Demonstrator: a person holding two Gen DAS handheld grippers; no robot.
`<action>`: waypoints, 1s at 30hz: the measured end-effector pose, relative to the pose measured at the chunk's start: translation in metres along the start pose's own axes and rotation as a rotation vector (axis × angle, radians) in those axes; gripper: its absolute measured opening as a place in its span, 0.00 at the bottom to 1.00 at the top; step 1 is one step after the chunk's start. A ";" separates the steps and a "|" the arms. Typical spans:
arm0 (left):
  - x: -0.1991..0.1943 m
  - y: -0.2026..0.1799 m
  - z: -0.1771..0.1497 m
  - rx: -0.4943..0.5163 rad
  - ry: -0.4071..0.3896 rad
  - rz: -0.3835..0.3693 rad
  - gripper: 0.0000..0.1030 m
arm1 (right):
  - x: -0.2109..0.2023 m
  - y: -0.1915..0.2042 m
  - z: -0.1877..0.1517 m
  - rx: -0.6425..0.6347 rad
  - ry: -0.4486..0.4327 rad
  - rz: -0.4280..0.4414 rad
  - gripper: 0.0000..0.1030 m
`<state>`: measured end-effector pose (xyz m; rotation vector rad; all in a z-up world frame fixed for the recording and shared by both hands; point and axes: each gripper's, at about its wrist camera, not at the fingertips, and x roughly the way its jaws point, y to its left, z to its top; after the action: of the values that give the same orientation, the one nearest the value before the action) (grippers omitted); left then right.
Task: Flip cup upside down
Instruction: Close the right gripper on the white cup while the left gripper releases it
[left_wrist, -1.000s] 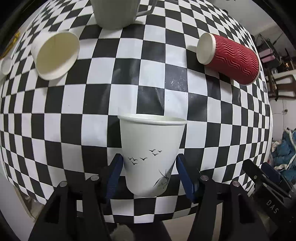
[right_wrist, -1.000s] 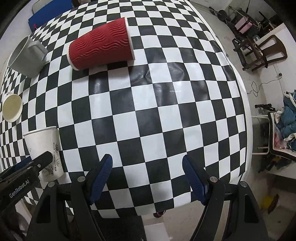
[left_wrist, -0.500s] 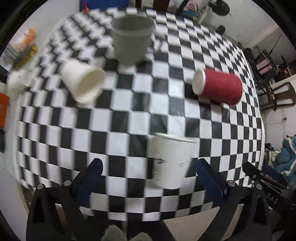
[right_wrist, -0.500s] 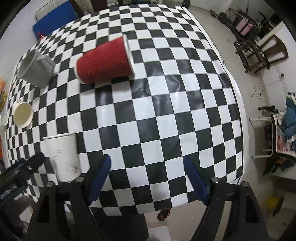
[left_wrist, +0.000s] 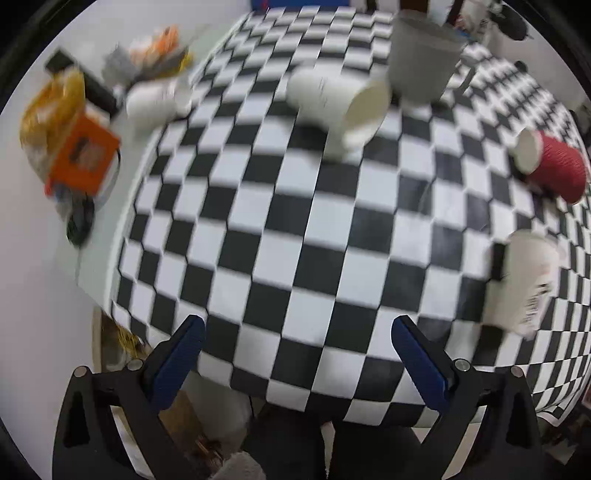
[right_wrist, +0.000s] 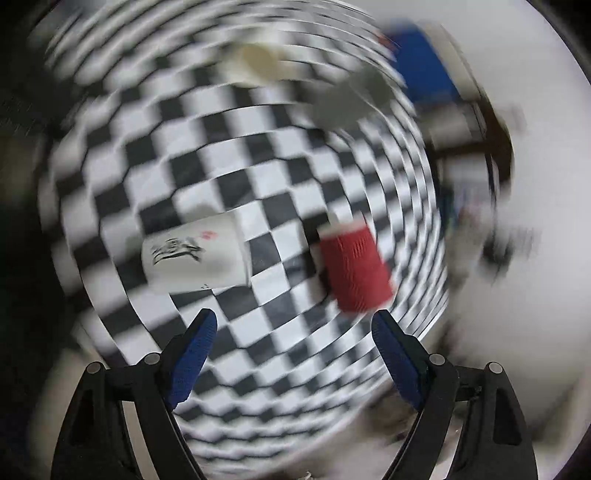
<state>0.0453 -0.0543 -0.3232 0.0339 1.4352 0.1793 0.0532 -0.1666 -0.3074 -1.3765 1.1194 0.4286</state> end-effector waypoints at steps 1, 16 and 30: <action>0.006 0.001 -0.004 -0.002 0.014 -0.001 1.00 | 0.001 0.010 0.003 -0.097 -0.010 -0.042 0.84; 0.031 0.000 -0.012 0.022 0.049 -0.033 1.00 | 0.084 0.121 -0.028 -1.251 -0.101 -0.444 0.69; 0.036 0.026 0.010 0.007 0.045 -0.006 1.00 | 0.082 0.134 -0.013 -1.213 -0.091 -0.384 0.61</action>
<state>0.0573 -0.0229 -0.3537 0.0309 1.4805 0.1711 -0.0216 -0.1779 -0.4456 -2.5188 0.4220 0.9463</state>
